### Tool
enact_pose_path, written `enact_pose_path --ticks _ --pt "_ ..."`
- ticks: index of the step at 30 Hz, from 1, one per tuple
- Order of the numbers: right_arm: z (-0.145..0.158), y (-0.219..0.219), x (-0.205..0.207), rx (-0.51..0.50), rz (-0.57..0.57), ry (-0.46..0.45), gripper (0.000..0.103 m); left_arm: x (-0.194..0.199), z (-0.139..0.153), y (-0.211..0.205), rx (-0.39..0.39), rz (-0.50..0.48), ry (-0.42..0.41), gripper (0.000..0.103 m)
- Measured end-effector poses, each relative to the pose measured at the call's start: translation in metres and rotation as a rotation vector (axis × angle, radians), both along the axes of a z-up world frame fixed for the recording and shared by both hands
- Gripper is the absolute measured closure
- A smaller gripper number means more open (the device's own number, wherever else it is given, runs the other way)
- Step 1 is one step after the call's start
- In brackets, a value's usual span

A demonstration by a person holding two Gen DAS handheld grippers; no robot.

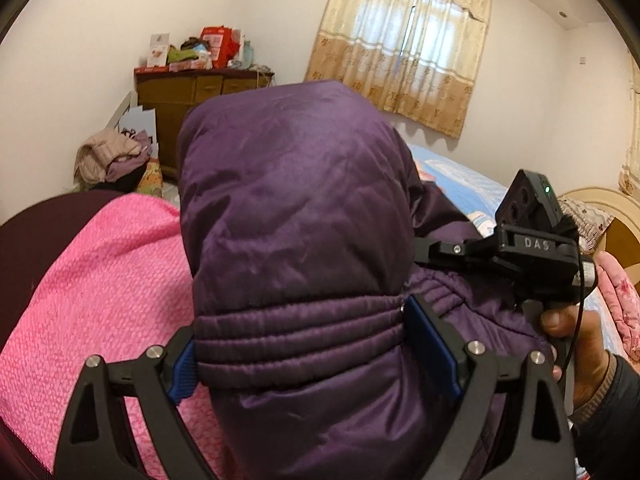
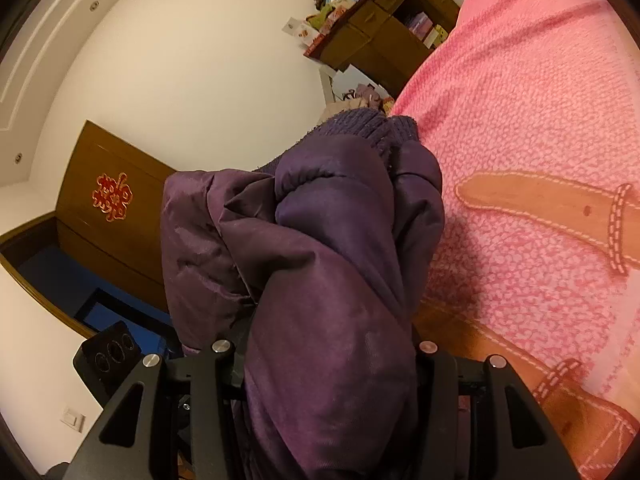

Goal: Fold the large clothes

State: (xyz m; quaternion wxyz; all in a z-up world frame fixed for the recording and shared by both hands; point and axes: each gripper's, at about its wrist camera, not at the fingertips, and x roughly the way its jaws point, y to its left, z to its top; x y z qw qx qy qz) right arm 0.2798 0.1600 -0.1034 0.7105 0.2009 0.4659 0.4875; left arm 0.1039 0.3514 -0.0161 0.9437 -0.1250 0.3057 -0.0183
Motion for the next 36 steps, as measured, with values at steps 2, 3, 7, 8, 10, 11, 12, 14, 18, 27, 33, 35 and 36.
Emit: enact_pose_path --ticks 2,3,7,8,10,11,12,14,18,27,33,35,36 --pt "-0.003 0.010 0.002 -0.014 0.004 -0.002 0.053 0.003 -0.008 0.008 -0.029 0.004 0.022 0.011" --pt "-0.004 0.015 0.004 -0.025 0.004 -0.005 0.053 0.003 -0.011 0.012 -0.042 0.005 0.026 0.010" --pt "-0.008 0.029 0.009 -0.068 0.008 -0.022 0.053 0.004 -0.019 0.021 -0.079 0.008 0.040 0.008" --pt "-0.008 0.034 0.012 -0.088 0.008 -0.029 0.053 0.005 -0.022 0.023 -0.084 0.008 0.045 0.007" --pt "-0.012 0.038 0.014 -0.109 0.004 -0.034 0.053 0.008 -0.026 0.025 -0.072 0.013 0.047 0.003" --pt "-0.014 0.041 0.017 -0.118 0.001 -0.035 0.052 0.009 -0.027 0.026 -0.062 0.018 0.038 0.000" --pt "-0.016 0.041 0.018 -0.128 0.000 -0.040 0.051 0.010 -0.028 0.026 -0.051 0.017 0.033 0.000" --pt "-0.024 0.040 0.022 -0.131 -0.003 -0.038 0.050 0.012 -0.029 0.025 -0.036 0.017 0.026 0.000" --pt "-0.041 0.040 0.032 -0.143 -0.011 -0.022 0.047 0.014 -0.032 0.020 -0.015 0.019 0.028 0.000" --pt "-0.052 0.056 0.039 -0.239 -0.002 -0.050 0.042 0.015 -0.038 0.021 -0.001 0.033 0.052 0.000" --pt "-0.052 0.059 0.039 -0.259 0.000 -0.050 0.036 0.013 -0.036 0.022 0.000 0.032 0.054 0.000" --pt "-0.042 0.055 0.036 -0.254 -0.021 -0.052 0.031 0.009 -0.030 0.024 -0.015 0.039 0.062 0.000" --pt "-0.035 0.051 0.033 -0.254 -0.035 -0.059 0.029 0.003 -0.022 0.024 -0.004 0.051 0.059 0.000"
